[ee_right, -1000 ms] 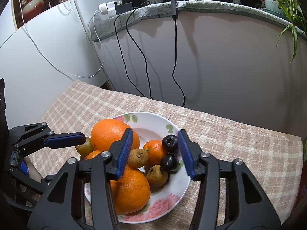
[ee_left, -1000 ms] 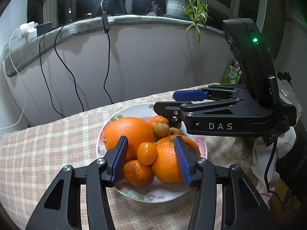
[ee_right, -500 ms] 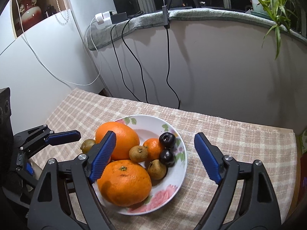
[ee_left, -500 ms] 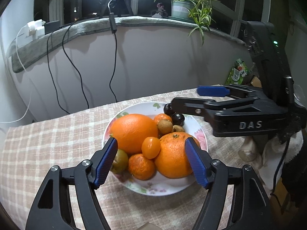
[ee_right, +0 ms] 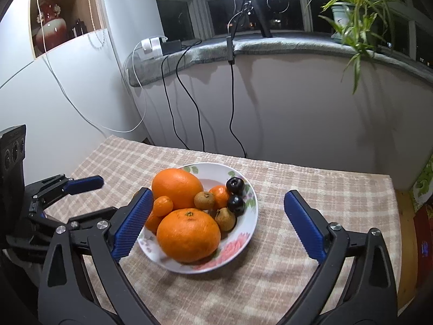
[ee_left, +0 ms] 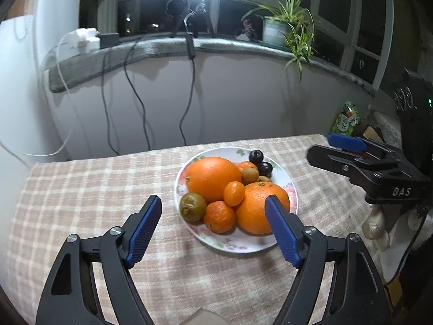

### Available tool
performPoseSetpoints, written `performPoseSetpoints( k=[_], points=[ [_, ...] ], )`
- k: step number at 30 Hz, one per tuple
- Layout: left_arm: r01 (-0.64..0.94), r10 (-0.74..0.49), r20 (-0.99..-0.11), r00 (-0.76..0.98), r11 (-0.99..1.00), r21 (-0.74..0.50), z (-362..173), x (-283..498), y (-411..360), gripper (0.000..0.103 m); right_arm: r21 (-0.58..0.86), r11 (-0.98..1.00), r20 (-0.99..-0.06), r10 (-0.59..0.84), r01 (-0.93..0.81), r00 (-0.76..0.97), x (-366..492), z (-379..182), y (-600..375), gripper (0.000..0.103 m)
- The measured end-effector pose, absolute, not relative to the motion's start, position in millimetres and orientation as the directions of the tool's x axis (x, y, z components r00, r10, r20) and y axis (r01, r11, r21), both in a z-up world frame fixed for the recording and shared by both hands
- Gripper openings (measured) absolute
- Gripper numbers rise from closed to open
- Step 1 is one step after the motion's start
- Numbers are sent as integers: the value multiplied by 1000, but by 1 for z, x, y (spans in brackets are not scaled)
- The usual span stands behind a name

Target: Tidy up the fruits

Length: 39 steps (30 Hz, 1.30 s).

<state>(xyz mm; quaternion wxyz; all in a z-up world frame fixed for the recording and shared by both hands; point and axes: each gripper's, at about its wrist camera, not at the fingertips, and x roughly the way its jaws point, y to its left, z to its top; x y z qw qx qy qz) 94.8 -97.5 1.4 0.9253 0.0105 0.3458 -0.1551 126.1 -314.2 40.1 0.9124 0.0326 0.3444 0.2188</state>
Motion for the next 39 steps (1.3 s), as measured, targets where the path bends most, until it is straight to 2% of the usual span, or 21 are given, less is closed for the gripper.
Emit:
performPoseSetpoints(
  k=[11, 39],
  points=[
    [277, -287, -597, 749, 955, -111, 11, 72, -91, 80, 196, 918, -607, 390, -345, 692, 98, 44, -324, 101],
    [263, -261, -594, 761, 961, -86, 16, 64, -93, 81, 177, 917, -597, 388, -357, 702, 90, 48, -319, 101]
  ],
)
